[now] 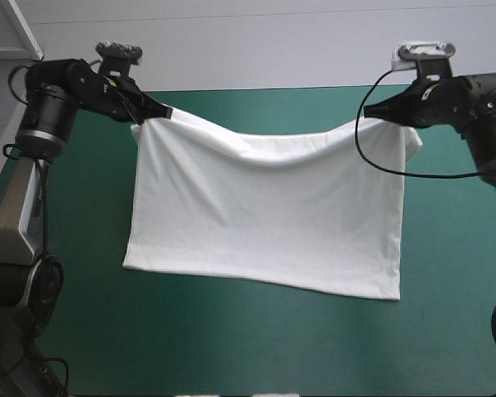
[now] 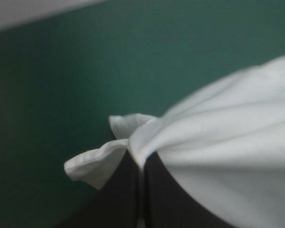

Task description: Fold the cloth

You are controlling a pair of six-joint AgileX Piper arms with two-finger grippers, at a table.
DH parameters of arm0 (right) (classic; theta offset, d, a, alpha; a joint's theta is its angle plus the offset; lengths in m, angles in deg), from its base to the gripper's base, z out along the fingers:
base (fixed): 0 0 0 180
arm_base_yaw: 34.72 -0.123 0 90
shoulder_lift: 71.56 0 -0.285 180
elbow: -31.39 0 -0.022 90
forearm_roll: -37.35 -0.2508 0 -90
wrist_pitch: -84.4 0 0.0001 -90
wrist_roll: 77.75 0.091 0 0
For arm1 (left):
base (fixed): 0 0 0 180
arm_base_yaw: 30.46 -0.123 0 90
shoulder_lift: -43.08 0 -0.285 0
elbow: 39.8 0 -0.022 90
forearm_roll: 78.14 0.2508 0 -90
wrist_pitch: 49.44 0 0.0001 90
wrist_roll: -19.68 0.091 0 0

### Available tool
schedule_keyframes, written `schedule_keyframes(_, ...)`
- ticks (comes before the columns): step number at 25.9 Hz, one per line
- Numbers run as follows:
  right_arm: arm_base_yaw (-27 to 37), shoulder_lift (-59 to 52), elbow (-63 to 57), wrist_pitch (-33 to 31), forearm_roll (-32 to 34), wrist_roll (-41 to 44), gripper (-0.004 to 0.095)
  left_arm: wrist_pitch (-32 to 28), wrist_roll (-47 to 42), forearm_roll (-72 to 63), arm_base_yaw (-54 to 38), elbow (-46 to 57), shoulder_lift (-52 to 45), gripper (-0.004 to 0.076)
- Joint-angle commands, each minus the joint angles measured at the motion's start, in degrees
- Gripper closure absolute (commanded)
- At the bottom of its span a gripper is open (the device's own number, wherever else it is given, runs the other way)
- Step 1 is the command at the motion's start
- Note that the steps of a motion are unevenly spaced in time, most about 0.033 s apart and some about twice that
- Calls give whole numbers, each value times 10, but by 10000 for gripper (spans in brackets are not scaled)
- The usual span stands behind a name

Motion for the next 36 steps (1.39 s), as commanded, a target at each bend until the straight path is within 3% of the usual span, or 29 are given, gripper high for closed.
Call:
schedule_keyframes(1,2,-42,122,-4,12,-5,927,-12,-4,25,1,-147,-53,732)
schedule_keyframes(3,2,-42,207,-26,12,-5,927,-6,-4,38,1,-245,-53,732)
schedule_keyframes(6,2,-42,261,-49,12,-5,927,2,-4,49,1,-308,-53,732)
schedule_keyframes(11,2,-42,283,-104,12,-8,927,64,-4,45,1,-306,-53,732)
schedule_keyframes(15,2,-42,283,-109,8,-18,927,68,-5,47,1,-281,-53,732)
schedule_keyframes(19,2,-34,283,-38,-13,-27,927,47,-2,46,1,-277,-49,732)
schedule_keyframes(26,2,30,283,113,-55,-31,927,-84,0,47,1,-277,-3,732)
schedule_keyframes(32,2,100,296,284,-83,-33,927,-216,0,49,1,-277,46,732)
schedule_keyframes(34,2,116,315,301,-87,-43,927,-242,0,52,1,-277,47,732)
schedule_keyframes(36,2,126,336,278,-87,-53,927,-246,0,56,1,-277,47,732)
